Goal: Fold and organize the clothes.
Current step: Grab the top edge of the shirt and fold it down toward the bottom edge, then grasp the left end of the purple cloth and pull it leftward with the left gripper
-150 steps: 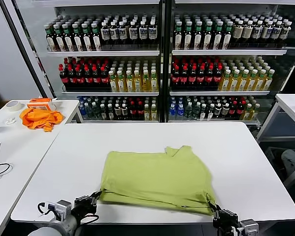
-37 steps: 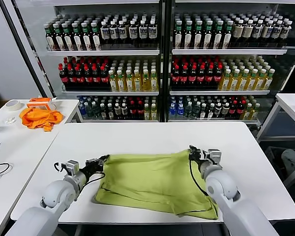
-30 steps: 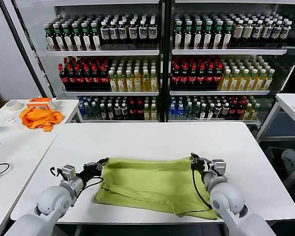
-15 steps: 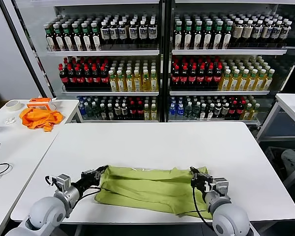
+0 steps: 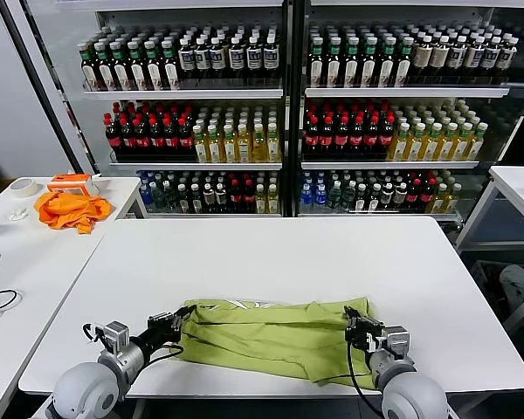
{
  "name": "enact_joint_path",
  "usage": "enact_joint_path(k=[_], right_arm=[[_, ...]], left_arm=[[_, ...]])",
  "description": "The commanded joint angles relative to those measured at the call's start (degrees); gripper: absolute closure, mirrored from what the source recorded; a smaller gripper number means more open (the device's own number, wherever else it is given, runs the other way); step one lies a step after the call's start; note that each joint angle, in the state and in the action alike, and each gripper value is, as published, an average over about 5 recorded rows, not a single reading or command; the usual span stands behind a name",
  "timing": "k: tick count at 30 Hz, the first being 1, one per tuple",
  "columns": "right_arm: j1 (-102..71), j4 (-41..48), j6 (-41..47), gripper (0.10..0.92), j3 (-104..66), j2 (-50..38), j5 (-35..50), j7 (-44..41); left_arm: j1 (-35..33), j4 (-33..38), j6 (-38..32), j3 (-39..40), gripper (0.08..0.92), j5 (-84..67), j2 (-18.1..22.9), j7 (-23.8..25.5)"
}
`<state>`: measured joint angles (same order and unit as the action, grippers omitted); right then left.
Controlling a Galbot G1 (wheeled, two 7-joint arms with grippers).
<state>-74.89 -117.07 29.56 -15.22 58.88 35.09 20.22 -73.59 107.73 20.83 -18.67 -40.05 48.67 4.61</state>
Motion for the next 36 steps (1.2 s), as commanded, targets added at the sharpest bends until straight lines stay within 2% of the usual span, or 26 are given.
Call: enact_joint_path(k=[1, 5, 13, 23, 27, 36], right_arm=[[-1.73, -1.02, -0.64, 0.869, -0.76, -0.51, -1.17, -0.69], [-2.97, -3.19, -1.49, 0.759, -1.71, -0.6, -2.04, -0.97], [-6.7, -6.11, -3.2, 0.525, -2.73, 0.44, -5.6, -1.7], [-6.84, -5.71, -3.61, 0.248, -2.0, 2.14, -6.41, -1.8], [-6.8, -5.41, -3.68, 0.207, -2.27, 2.15, -6.39, -1.8], [-6.52, -4.88, -3.8, 0.203, -2.19, 2.53, -6.43, -1.77]], left_arm=[[-1.53, 2.59, 2.66, -2.23, 0.882, -0.33, 0.25, -4.12], [-2.19, 4.48, 1.42, -3.28, 0.775, -1.94, 0.98, -7.03], [-6.41, 8.96, 0.27, -0.2, 0.541, -3.29, 4.07, -19.29], [-2.38, 4.04, 1.78, 7.06, 0.256, -2.05, 6.76, -26.46], [-0.28, 3.18, 1.71, 8.68, 0.186, -1.7, 7.6, -27.86], [-0.6, 3.53, 2.19, 9.37, 0.188, -1.15, 8.17, -30.79]])
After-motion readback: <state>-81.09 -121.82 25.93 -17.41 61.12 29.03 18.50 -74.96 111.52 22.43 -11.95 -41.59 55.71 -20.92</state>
